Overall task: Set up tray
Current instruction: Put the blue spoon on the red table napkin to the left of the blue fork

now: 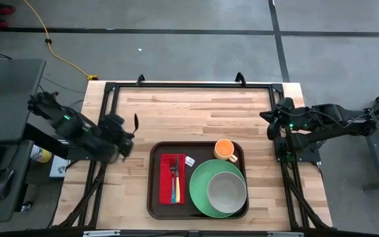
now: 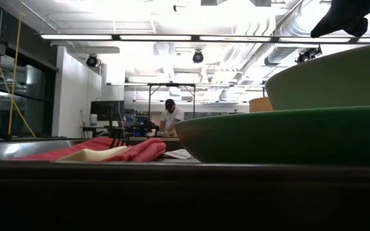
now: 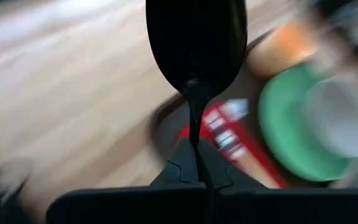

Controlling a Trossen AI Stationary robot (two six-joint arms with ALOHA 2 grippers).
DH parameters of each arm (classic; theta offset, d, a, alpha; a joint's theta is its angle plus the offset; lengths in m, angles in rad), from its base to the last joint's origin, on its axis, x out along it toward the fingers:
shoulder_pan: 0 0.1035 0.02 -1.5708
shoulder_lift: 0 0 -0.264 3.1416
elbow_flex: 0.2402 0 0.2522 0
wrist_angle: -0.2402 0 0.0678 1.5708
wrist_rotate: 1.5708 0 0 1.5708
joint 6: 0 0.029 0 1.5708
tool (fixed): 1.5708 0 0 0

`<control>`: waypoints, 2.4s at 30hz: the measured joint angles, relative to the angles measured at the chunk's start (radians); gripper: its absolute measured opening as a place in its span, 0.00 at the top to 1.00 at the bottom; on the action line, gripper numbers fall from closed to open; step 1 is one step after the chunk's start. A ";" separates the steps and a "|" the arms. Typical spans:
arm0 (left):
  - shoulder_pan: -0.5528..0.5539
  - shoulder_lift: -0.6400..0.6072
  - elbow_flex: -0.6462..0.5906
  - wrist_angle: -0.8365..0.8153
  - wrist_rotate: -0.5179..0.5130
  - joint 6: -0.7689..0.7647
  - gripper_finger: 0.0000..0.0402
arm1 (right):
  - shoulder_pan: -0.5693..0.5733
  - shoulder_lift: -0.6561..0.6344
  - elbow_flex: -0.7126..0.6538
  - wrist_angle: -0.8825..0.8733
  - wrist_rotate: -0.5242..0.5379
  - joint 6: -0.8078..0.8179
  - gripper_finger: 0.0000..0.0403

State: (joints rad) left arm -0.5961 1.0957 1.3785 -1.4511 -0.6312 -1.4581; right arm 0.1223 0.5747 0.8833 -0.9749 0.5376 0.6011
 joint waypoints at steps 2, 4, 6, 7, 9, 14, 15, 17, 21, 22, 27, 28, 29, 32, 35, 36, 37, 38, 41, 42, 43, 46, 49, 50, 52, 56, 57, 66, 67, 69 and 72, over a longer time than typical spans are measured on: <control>0.000 0.113 0.077 -0.125 0.076 -0.123 0.97 | 0.000 0.000 0.000 -0.003 -0.016 -0.010 1.00; 0.000 0.198 0.126 -0.106 0.119 -0.165 0.97 | 0.000 0.000 0.000 -0.009 -0.030 -0.038 1.00; 0.000 0.259 0.157 -0.091 0.125 -0.177 0.97 | 0.000 0.000 0.000 -0.009 -0.045 -0.067 1.00; 0.007 0.297 0.179 -0.076 0.129 -0.182 0.97 | 0.000 0.000 0.000 -0.009 -0.051 -0.082 1.00; 0.045 0.370 0.217 -0.051 0.137 -0.187 0.97 | 0.000 -0.003 0.000 -0.009 -0.065 -0.097 1.00; 0.105 0.543 0.300 -0.056 0.207 -0.187 0.97 | 0.000 -0.016 0.000 -0.010 -0.103 -0.156 1.00; 0.107 0.568 0.311 -0.066 0.221 -0.185 0.97 | 0.000 -0.021 0.000 -0.010 -0.113 -0.166 1.00; 0.130 0.614 0.331 -0.042 0.241 -0.180 0.97 | 0.000 -0.028 0.000 -0.011 -0.137 -0.177 1.00; 0.154 0.673 0.337 0.005 0.275 -0.181 0.97 | 0.000 -0.049 0.000 -0.016 -0.168 -0.180 1.00; 0.161 0.686 0.341 0.024 0.279 -0.181 0.97 | 0.000 -0.056 0.000 -0.016 -0.171 -0.180 1.00; 0.197 0.769 0.338 0.007 0.303 -0.181 0.97 | 0.000 -0.086 0.000 -0.016 -0.179 -0.180 1.00; 0.205 0.783 0.338 -0.006 0.303 -0.181 0.97 | 0.000 -0.090 0.000 -0.016 -0.182 -0.180 1.00; 0.211 0.797 0.338 -0.027 0.303 -0.181 0.97 | 0.000 -0.094 0.000 -0.016 -0.184 -0.180 1.00; 0.226 0.834 0.338 -0.063 0.321 -0.173 0.97 | 0.000 -0.105 0.000 -0.017 -0.192 -0.180 1.00; 0.232 0.864 0.338 -0.097 0.372 -0.174 0.97 | 0.000 -0.106 0.000 -0.017 -0.205 -0.180 1.00; 0.232 0.868 0.338 -0.093 0.390 -0.174 0.97 | 0.000 -0.106 0.000 -0.016 -0.208 -0.180 1.00; 0.233 0.869 0.338 -0.090 0.405 -0.174 0.97 | 0.000 -0.106 0.000 -0.016 -0.212 -0.180 1.00; 0.233 0.871 0.338 -0.083 0.410 -0.175 0.97 | 0.000 -0.106 0.000 -0.015 -0.215 -0.180 1.00; 0.242 0.889 0.336 -0.058 0.434 -0.177 0.97 | 0.000 -0.106 0.000 -0.015 -0.215 -0.180 1.00; 0.244 0.894 0.332 -0.061 0.437 -0.178 0.97 | 0.000 -0.106 0.000 -0.015 -0.216 -0.180 1.00; 0.251 0.905 0.331 -0.068 0.437 -0.178 0.97 | 0.000 -0.106 0.000 -0.015 -0.219 -0.180 1.00; 0.260 0.937 0.326 -0.081 0.462 -0.178 0.97 | 0.000 -0.106 0.000 -0.009 -0.232 -0.180 1.00; 0.269 0.962 0.327 -0.069 0.471 -0.178 0.97 | 0.000 -0.106 0.000 -0.007 -0.238 -0.180 1.00; 0.269 0.967 0.327 -0.070 0.471 -0.178 0.97 | 0.000 -0.106 0.000 -0.007 -0.239 -0.176 1.00; 0.269 0.988 0.330 -0.075 0.478 -0.179 0.97 | 0.000 -0.106 0.000 -0.007 -0.241 -0.171 1.00; 0.267 1.008 0.327 -0.022 0.499 -0.187 0.97 | 0.000 -0.105 0.000 -0.004 -0.261 -0.157 1.00; 0.261 1.008 0.330 0.014 0.500 -0.188 0.97 | 0.000 -0.105 0.000 -0.003 -0.264 -0.157 1.00; 0.235 1.030 0.329 0.099 0.548 -0.189 0.97 | 0.000 -0.105 0.000 -0.002 -0.277 -0.134 1.00; 0.235 1.031 0.330 0.101 0.550 -0.189 0.97 | 0.000 -0.105 0.000 -0.001 -0.279 -0.134 1.00; 0.234 1.031 0.329 0.097 0.555 -0.189 0.97 | 0.000 -0.105 0.000 0.000 -0.280 -0.131 1.00; 0.234 1.031 0.329 0.101 0.562 -0.189 0.97 | 0.000 -0.105 0.000 0.000 -0.280 -0.130 1.00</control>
State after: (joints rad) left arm -0.3618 2.1269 1.7074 -1.3499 -0.0697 -1.6466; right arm 0.1226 0.4694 0.8833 -0.9749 0.2573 0.4711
